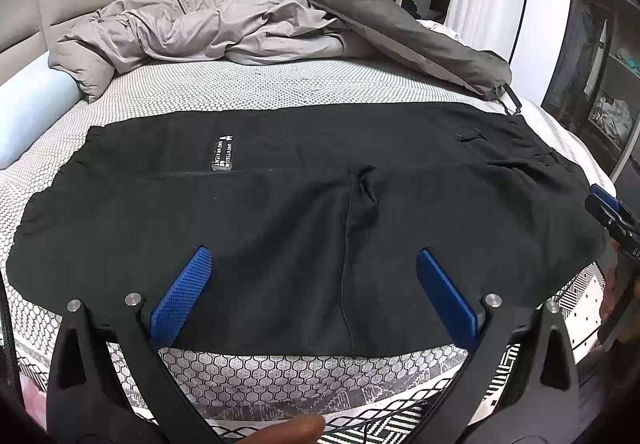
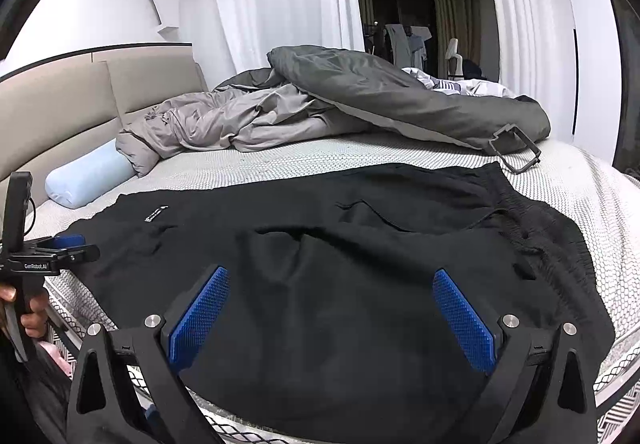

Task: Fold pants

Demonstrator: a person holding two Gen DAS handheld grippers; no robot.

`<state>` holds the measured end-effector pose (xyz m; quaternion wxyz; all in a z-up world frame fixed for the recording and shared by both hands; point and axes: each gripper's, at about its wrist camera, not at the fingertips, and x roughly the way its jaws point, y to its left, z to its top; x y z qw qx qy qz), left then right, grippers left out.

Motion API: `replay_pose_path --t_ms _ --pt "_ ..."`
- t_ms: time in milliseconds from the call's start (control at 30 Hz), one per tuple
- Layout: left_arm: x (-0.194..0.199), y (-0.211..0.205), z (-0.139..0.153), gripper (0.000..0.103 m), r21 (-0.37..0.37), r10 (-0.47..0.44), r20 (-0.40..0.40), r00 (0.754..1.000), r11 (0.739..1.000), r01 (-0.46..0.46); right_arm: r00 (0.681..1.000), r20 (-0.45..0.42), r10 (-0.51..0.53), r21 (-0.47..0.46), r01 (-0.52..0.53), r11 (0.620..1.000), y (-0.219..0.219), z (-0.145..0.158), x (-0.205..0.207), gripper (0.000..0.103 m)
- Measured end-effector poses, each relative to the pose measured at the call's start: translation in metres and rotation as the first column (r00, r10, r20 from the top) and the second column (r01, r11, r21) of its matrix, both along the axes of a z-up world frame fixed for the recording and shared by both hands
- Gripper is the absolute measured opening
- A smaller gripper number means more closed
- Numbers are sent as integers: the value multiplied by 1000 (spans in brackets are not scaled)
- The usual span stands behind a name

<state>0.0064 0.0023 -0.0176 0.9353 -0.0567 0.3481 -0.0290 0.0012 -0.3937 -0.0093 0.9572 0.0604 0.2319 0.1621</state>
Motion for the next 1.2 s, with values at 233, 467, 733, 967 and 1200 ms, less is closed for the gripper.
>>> replay_pose_path --t_ms 233,467,733,967,1200 --pt "0 1 0 102 2 2 -2 1000 1000 -2 1000 -13 5 -15 -5 1000 4 -1 2 103" --pt "0 0 1 102 5 7 1 1000 1000 -7 999 -15 38 -60 -39 997 14 -5 1 103" --pt "2 6 0 102 1 21 3 1000 1000 -21 999 11 32 -80 -31 996 15 -6 -4 103" --pt "1 7 0 102 2 22 7 1000 1000 -22 1000 19 3 -95 -1 995 12 -6 -3 103" --pt "0 8 -1 102 3 24 7 1000 1000 -24 1000 -29 -3 -58 1 998 6 -9 5 103"
